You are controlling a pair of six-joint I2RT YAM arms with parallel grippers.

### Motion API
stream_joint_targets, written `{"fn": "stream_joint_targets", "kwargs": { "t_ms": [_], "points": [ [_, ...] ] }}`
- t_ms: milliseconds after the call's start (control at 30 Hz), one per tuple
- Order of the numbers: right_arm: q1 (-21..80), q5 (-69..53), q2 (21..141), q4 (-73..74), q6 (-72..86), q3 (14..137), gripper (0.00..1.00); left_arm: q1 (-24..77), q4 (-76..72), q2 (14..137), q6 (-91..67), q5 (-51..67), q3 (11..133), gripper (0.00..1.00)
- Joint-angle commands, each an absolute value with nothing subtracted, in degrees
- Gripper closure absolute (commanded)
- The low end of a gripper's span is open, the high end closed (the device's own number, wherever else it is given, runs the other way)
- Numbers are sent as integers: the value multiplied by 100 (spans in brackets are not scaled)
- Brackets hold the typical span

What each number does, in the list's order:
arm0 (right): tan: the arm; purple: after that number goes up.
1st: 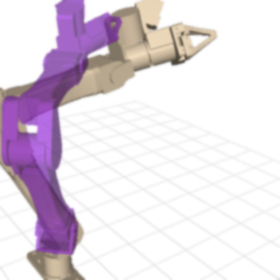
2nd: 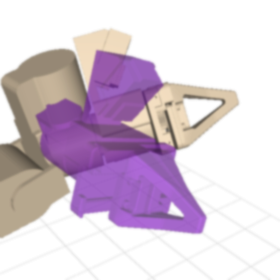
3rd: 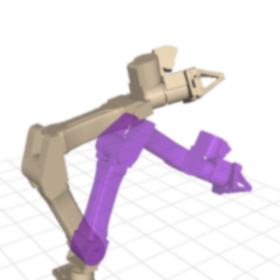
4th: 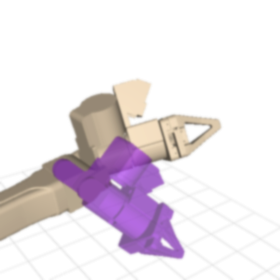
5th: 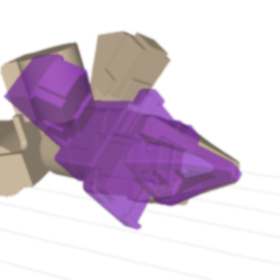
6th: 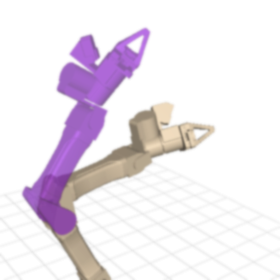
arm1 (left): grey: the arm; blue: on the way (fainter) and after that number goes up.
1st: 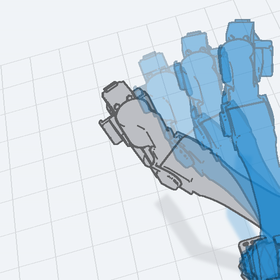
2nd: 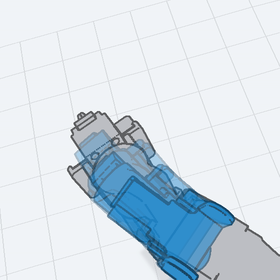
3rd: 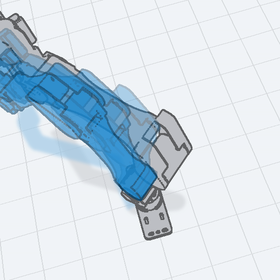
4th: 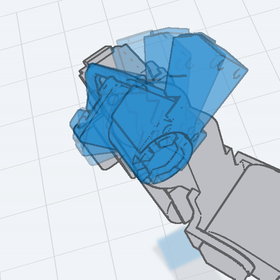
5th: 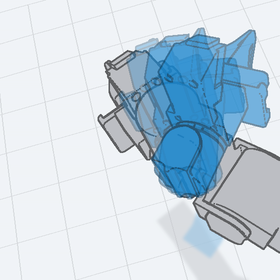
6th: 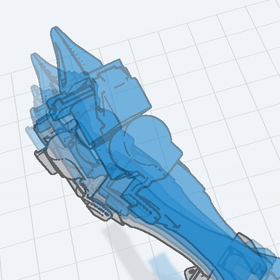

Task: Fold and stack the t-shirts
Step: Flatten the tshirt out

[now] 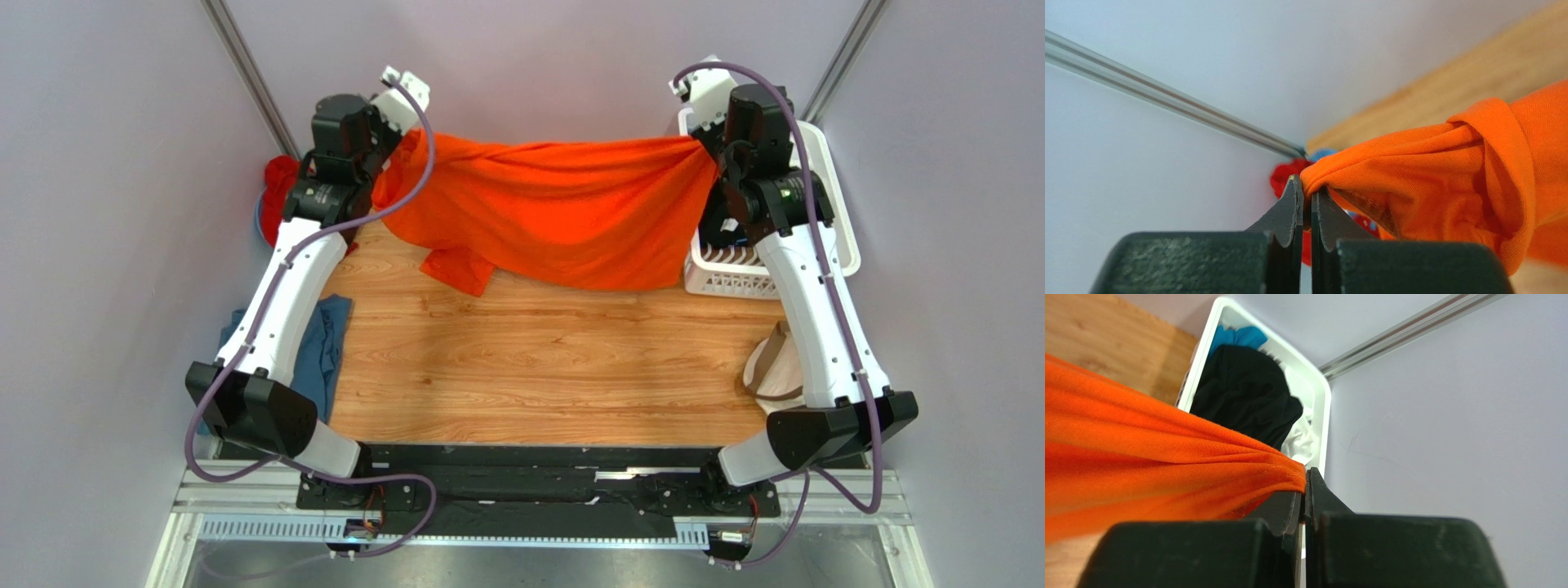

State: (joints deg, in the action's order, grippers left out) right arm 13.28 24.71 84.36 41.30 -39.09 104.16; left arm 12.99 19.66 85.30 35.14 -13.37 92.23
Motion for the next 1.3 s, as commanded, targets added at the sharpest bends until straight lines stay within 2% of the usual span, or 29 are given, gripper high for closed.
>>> {"fn": "stream_joint_targets", "kwargs": {
  "t_ms": [0, 167, 500, 767, 1033, 1267],
  "points": [
    [1266, 2733, 8551, 3902, -3946, 11117, 100, 1248, 1933, 8542, 3323, -1424, 10509, 100],
    [1257, 2611, 8500, 4288, -3815, 11391, 100, 1257, 2285, 8413, 3199, -1346, 10873, 100],
    [1362, 1846, 6857, 5027, -3384, 10275, 100, 1450, 2539, 6321, 3173, -1002, 9011, 100],
    [1380, 1582, 5881, 5344, -3085, 9870, 100, 1468, 2979, 5081, 2901, -765, 8500, 100],
    [1380, 1652, 5783, 5038, -3111, 9265, 100, 1468, 2725, 5255, 3076, -817, 8166, 100],
    [1371, 1705, 6441, 4018, -3182, 8105, 100, 1468, 1619, 6448, 3410, -896, 7209, 100]
  ]
}}
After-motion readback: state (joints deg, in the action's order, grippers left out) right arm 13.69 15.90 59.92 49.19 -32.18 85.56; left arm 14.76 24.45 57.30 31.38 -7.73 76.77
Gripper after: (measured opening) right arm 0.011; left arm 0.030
